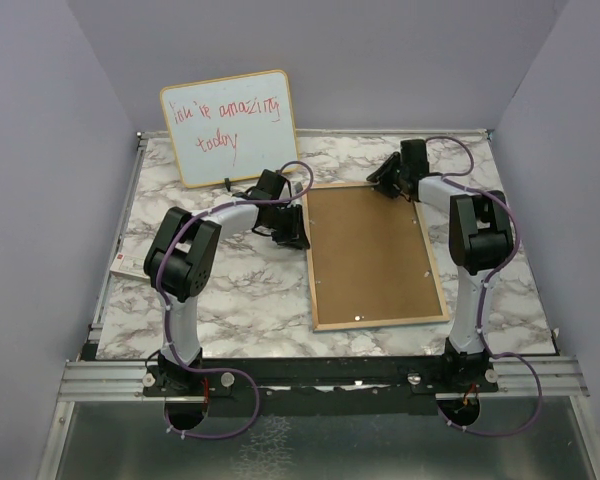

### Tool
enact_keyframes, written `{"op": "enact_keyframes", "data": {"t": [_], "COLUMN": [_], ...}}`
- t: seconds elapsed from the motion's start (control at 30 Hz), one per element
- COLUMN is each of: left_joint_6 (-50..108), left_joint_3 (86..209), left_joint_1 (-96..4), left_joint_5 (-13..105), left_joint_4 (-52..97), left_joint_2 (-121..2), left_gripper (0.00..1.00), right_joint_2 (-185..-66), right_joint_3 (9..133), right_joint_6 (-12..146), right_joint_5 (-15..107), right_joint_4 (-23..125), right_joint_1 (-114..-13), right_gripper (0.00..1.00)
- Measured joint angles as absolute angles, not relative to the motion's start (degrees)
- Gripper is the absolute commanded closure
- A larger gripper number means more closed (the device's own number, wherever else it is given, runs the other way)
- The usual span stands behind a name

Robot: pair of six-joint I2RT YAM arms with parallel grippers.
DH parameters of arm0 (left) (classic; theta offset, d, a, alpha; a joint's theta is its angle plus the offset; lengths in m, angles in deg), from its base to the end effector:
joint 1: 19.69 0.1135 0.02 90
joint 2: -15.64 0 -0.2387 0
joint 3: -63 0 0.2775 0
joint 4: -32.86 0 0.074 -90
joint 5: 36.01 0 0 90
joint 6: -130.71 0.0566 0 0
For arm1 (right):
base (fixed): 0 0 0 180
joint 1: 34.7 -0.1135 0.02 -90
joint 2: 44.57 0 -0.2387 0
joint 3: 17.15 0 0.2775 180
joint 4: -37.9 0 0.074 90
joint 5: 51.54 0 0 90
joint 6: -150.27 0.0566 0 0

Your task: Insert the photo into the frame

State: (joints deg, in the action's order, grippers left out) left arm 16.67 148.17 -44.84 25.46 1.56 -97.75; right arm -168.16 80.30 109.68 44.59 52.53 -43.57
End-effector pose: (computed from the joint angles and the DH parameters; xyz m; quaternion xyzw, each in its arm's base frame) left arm 0.3705 -0.2038 0.0947 0.0738 0.9344 -0.3222 0.1327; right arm 0.4929 0.0830 0.1050 0.2936 0.8593 0.2450 0.3396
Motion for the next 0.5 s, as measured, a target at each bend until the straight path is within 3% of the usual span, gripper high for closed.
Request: {"op": "enact_keyframes", "data": {"t": [0.5], "left_joint_6": [17.9], "left_joint_3": [150.9], "left_joint_1": [-44.4], "left_joint_5": [26.6], "left_joint_4": [-2.6], "left_joint_2": [-98.7], "left_gripper": [0.77], "right_joint_2": [-170.3], "right_joint_3": [75.9], "right_joint_6": [113.1], "right_joint_5": [55.7], "right_joint_4": [38.7], "right_joint_1": [-41.8], "right_gripper": [0.56]}}
